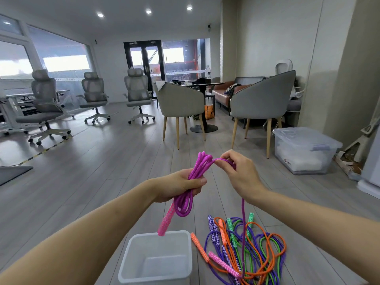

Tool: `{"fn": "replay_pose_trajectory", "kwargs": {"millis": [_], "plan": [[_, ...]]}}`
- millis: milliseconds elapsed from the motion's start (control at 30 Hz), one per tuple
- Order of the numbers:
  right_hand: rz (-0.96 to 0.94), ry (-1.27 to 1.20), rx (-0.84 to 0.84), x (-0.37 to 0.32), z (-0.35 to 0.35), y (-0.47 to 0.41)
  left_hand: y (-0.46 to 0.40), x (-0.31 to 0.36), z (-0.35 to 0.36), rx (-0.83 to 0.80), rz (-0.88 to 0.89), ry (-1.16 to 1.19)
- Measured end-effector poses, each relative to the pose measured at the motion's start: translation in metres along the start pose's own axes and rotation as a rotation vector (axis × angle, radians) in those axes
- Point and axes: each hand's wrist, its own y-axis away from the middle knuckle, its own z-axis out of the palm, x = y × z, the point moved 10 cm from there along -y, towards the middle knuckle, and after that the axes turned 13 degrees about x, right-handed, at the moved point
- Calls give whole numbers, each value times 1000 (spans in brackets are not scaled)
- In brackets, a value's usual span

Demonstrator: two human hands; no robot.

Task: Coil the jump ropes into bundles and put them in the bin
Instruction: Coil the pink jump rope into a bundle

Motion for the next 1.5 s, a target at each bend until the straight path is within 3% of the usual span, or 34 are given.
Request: {"fn": "replay_pose_trajectory", "kwargs": {"millis": [133, 267, 400, 567, 1000, 1500], "plan": [[65, -72, 0, -2, 1, 1, 2, 0, 0, -12, -43, 176], [155, -233, -27, -7, 9, 0, 3, 0, 4, -14, -72, 204], [216, -356, -206, -10, 29, 7, 3, 1, 8, -33, -99, 287], [183, -448, -272, -21, 30, 7, 6, 9, 24, -147, -102, 187], [220, -395, -236, -8, 20, 4, 6, 15, 36, -220, -113, 176], [247, -332, -193, 0, 18, 0, 17, -5, 10, -142, -189, 252]]}}
